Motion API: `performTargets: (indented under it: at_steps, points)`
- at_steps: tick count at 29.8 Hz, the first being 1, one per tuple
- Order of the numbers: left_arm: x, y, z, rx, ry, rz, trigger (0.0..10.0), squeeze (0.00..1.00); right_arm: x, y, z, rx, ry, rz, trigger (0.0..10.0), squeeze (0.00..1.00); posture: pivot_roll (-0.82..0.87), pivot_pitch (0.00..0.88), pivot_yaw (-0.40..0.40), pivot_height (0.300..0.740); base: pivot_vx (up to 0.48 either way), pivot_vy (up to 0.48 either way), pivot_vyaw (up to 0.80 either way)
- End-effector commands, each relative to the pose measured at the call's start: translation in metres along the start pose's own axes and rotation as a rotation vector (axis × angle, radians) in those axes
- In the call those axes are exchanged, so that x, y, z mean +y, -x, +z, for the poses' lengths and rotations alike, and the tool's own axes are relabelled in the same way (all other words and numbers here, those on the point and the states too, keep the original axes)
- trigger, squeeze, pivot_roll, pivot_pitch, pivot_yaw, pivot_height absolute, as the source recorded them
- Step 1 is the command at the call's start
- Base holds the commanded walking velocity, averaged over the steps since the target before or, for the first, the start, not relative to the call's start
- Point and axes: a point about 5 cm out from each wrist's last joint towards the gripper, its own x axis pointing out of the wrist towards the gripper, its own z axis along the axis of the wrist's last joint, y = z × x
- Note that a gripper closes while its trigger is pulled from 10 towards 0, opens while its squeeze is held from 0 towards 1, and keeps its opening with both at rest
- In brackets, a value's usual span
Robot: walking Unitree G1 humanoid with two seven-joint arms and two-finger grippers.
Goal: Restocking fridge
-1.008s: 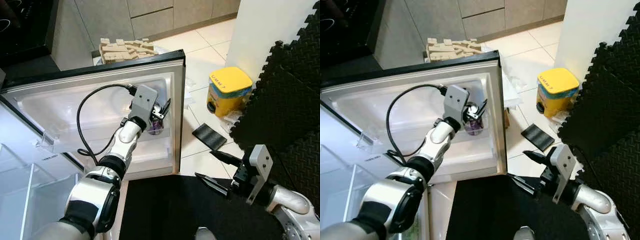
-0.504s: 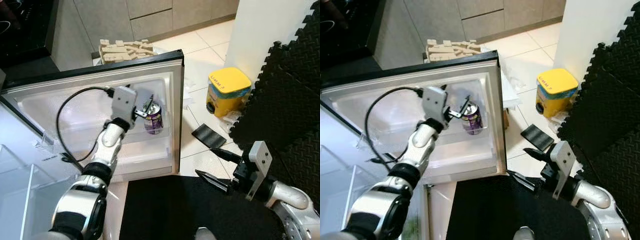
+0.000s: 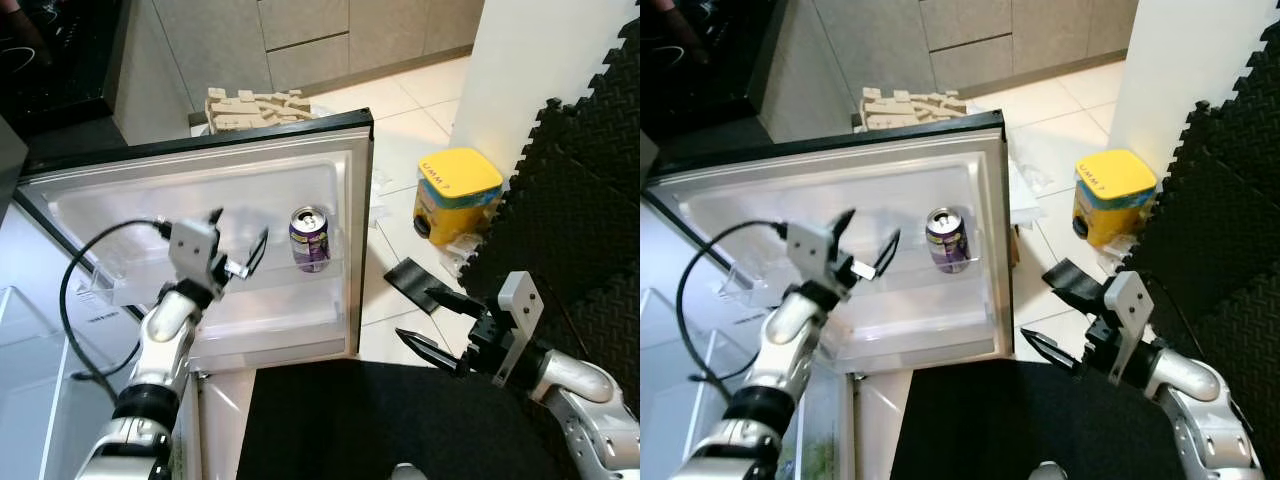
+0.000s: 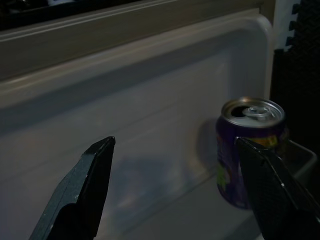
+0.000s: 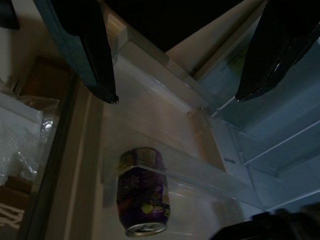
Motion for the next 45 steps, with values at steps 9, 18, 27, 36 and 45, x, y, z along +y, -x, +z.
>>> performTargets:
  at_steps: [9,18,27,36,45]
  points:
    - [-0.003,0.034,-0.01,0.115,0.042,-0.178,10.0,0.0,-0.01,0.004,-0.021,0.046,-0.041,-0.037,10.0,0.0,-0.1,0.075,0.092,0.74,0.0,0.0,0.0]
    - [-0.037,0.085,-0.055,0.401,0.184,-0.418,10.0,0.0,-0.012,0.013,-0.066,0.164,-0.159,-0.127,10.0,0.0,-0.1,0.043,0.072,0.74,0.0,0.0,0.0]
    - [-0.057,0.133,-0.105,0.708,0.264,-0.313,10.0,1.0,0.007,0.026,-0.132,0.344,-0.344,-0.333,10.0,0.0,-0.1,0.03,0.05,0.74,0.0,0.0,0.0]
    - [-0.055,0.187,-0.136,0.975,0.375,0.062,10.0,0.0,0.046,0.045,-0.185,0.624,-0.451,-0.545,10.0,0.0,-0.1,0.015,0.026,0.74,0.0,0.0,0.0]
    - [-0.071,0.234,-0.148,1.147,0.458,0.351,10.0,0.0,0.077,0.051,-0.208,0.829,-0.462,-0.597,10.0,0.0,-0.08,0.005,-0.032,0.74,0.0,0.0,0.0]
